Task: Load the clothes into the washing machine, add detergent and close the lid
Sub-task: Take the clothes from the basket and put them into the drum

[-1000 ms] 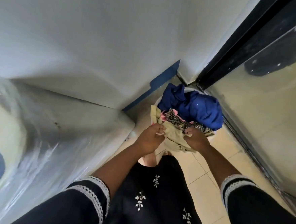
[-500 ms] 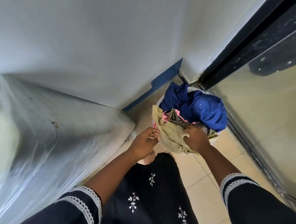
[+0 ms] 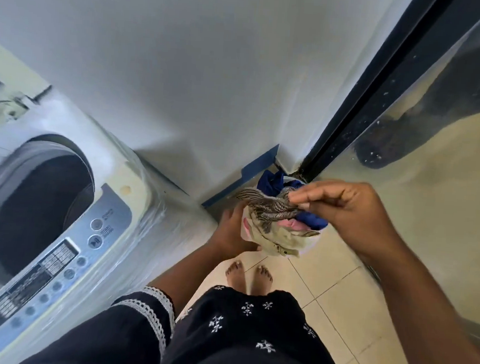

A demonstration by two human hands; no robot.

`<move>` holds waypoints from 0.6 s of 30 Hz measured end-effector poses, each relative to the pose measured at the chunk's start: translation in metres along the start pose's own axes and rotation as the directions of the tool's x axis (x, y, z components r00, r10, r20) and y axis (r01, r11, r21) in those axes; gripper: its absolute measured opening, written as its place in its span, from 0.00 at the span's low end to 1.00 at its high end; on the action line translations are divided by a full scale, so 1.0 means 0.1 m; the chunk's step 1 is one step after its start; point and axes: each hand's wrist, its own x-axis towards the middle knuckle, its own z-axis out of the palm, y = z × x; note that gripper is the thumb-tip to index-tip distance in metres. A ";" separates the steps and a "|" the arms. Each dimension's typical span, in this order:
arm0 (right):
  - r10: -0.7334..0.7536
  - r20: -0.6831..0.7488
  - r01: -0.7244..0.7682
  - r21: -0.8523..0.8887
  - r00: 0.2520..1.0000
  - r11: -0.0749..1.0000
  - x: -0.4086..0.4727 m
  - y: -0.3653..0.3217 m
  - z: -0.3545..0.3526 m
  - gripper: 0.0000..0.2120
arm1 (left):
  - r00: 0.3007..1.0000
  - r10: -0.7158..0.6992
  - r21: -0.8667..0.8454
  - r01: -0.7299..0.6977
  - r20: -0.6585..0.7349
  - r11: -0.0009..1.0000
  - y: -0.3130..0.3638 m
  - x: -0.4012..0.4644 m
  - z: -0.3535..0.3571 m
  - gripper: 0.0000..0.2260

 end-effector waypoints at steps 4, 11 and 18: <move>-0.207 -0.021 0.208 0.082 0.978 0.975 -0.32 -0.65 -0.20 0.11 | 0.971 0.037 -0.137 -0.071 -0.237 0.988 0.06 -0.15 0.02 0.50; -0.229 -0.082 0.241 0.184 0.970 0.953 -0.57 -0.66 -0.36 0.10 | 0.906 0.182 -0.149 -0.255 -0.381 0.956 0.32 -0.28 0.05 0.09; 0.042 -0.207 -0.108 -0.321 0.977 0.941 -0.51 0.24 -0.31 0.16 | 0.900 0.090 -0.447 -0.297 -0.427 0.844 0.36 -0.48 -0.05 0.09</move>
